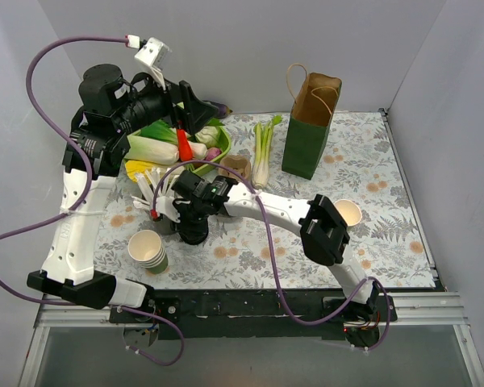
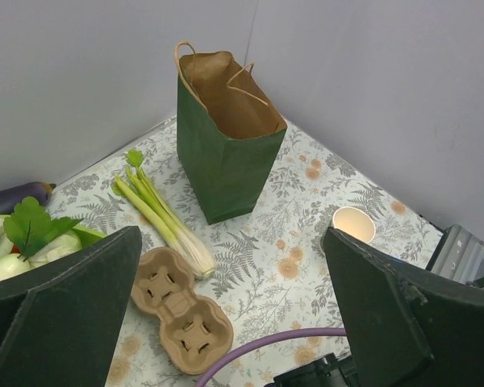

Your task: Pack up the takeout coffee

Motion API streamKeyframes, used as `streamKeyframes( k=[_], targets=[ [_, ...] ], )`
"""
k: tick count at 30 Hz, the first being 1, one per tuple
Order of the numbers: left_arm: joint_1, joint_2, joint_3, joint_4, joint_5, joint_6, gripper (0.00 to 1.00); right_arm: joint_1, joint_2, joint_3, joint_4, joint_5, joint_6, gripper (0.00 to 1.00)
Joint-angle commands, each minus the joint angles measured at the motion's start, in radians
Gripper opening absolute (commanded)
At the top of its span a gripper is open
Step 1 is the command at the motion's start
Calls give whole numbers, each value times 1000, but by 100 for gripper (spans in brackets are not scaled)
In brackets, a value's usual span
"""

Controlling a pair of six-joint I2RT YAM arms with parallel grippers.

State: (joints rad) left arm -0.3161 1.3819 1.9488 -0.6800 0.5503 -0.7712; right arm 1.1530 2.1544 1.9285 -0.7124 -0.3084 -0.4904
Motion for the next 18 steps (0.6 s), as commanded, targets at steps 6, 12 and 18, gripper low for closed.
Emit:
streamKeyframes(
  k=[6, 12, 18],
  targets=[
    [5, -18, -8, 5, 11, -10, 98, -4, 41, 49, 24, -55, 73, 30],
    [3, -14, -25, 10, 17, -10, 98, -4, 59, 58, 34, -70, 88, 29],
    [3, -6, -28, 13, 17, -10, 98, -4, 81, 67, 37, -61, 93, 28]
  ],
)
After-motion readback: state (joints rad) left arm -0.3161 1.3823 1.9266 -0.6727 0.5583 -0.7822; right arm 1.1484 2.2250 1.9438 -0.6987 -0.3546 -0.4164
